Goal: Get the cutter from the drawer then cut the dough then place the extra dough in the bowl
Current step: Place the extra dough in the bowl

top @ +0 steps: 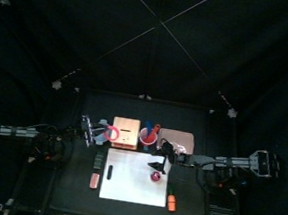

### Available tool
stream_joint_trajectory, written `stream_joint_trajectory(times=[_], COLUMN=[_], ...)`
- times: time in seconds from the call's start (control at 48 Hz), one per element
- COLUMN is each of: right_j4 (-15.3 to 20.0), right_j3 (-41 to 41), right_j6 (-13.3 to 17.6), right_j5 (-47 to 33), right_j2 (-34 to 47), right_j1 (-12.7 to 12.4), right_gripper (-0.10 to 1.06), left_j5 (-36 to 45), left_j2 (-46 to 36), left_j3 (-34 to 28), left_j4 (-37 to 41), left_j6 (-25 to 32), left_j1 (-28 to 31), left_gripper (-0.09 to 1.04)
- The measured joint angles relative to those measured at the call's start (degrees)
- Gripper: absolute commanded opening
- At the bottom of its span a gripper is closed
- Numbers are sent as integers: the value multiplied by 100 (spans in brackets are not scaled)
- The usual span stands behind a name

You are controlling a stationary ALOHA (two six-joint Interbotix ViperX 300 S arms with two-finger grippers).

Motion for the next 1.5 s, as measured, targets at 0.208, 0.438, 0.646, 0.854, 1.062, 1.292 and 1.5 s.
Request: stream_joint_trajectory(times=[0.208,0.438,0.646,0.854,1.062,1.292,1.5], right_j4=[9,0,0,35,53,62,53], right_j3=[0,0,0,0,-9,-35,-53], right_j6=[0,0,0,0,0,0,0], right_j5=[0,-9,-9,-18,-18,-18,-18], right_j2=[-9,-9,-9,0,0,0,0], right_j1=[0,0,-26,-35,-35,-44,-79], right_gripper=[95,95,95,95,95,95,95], left_j5=[712,1274,1301,993,589,9,-422], left_j2=[-123,272,896,1274,1257,1187,958], left_j3=[448,536,457,439,439,360,105], left_j4=[-483,-563,-510,-527,-905,-1582,-1468], left_j6=[0,-9,0,-35,-70,-176,-185], left_j1=[1327,1740,1433,1195,1187,993,185], left_gripper=[54,54,56,73,96,97,96])
